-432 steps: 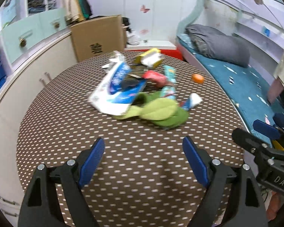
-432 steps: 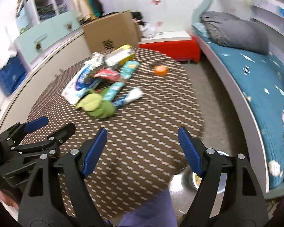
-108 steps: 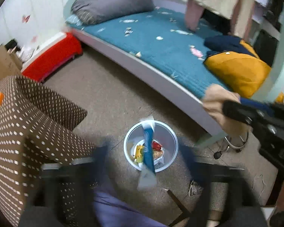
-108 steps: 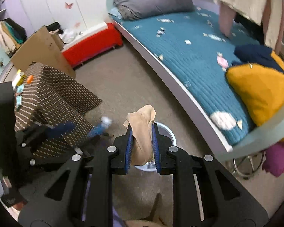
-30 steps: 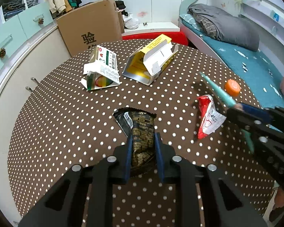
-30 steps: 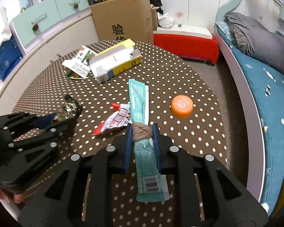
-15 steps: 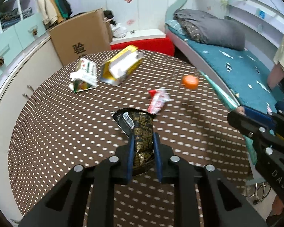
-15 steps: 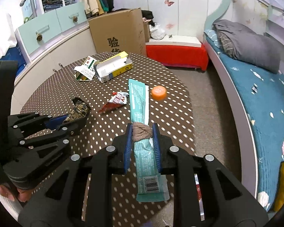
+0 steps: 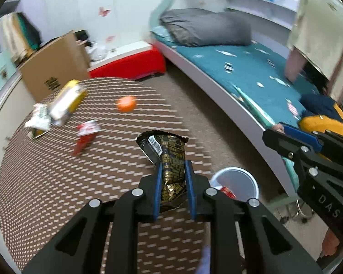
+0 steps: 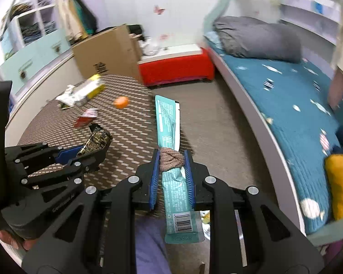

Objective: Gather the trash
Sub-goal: 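Carry the teal box and dark wrapper over the bucket, then open both tools to drop the box and wrapper into the bucket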

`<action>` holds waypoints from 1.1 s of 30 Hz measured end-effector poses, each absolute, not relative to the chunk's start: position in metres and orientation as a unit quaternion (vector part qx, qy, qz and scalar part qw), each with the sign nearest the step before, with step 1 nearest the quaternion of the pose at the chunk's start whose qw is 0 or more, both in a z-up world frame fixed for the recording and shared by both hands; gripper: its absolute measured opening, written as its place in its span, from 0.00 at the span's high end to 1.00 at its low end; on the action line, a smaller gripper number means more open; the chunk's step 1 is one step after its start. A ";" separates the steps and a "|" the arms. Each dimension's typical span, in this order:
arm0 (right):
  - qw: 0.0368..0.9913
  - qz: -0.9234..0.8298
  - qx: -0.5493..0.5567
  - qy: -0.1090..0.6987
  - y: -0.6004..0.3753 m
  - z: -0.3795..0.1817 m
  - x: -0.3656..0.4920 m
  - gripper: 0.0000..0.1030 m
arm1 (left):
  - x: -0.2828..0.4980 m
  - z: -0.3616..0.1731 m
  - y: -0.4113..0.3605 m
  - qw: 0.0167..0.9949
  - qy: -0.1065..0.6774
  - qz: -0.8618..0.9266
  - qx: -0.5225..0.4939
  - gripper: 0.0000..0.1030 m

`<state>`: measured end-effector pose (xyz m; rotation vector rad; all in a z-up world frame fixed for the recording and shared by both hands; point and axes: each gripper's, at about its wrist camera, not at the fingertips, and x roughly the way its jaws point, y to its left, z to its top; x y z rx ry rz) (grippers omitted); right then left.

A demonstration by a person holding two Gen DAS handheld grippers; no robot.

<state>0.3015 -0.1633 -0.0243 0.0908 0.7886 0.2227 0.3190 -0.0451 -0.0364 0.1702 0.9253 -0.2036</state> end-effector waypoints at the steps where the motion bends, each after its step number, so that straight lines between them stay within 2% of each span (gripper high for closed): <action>1: 0.916 0.099 0.049 0.385 -0.172 -0.026 0.300 0.80 | 0.321 -0.039 -0.056 0.883 0.448 -0.107 0.088 0.82; 8: 0.909 0.025 0.087 0.407 -0.240 -0.049 0.281 0.80 | 0.326 -0.065 -0.132 0.857 0.469 -0.177 0.121 0.82; 17: 0.875 -0.057 0.137 0.460 -0.307 -0.100 0.256 0.80 | 0.317 -0.126 -0.219 0.804 0.517 -0.240 0.169 0.81; 19: 0.867 -0.068 0.147 0.471 -0.318 -0.111 0.253 0.80 | 0.317 -0.137 -0.229 0.795 0.521 -0.250 0.184 0.77; 20: 0.865 -0.071 0.150 0.474 -0.320 -0.114 0.251 0.80 | 0.315 -0.143 -0.234 0.791 0.523 -0.247 0.200 0.64; 21: 0.862 -0.076 0.153 0.478 -0.324 -0.120 0.249 0.80 | 0.314 -0.148 -0.237 0.789 0.526 -0.236 0.210 0.45; 22: 0.859 -0.079 0.156 0.481 -0.326 -0.123 0.248 0.80 | 0.314 -0.150 -0.236 0.791 0.526 -0.234 0.209 0.43; 31: 0.846 -0.056 0.162 0.504 -0.309 -0.141 0.274 0.77 | 0.326 -0.136 -0.201 0.808 0.516 -0.205 0.196 0.43; 32: 0.846 -0.057 0.162 0.505 -0.306 -0.141 0.278 0.66 | 0.328 -0.132 -0.195 0.811 0.514 -0.199 0.194 0.43; 33: 0.845 -0.061 0.161 0.506 -0.304 -0.142 0.281 0.42 | 0.329 -0.130 -0.192 0.813 0.514 -0.195 0.193 0.45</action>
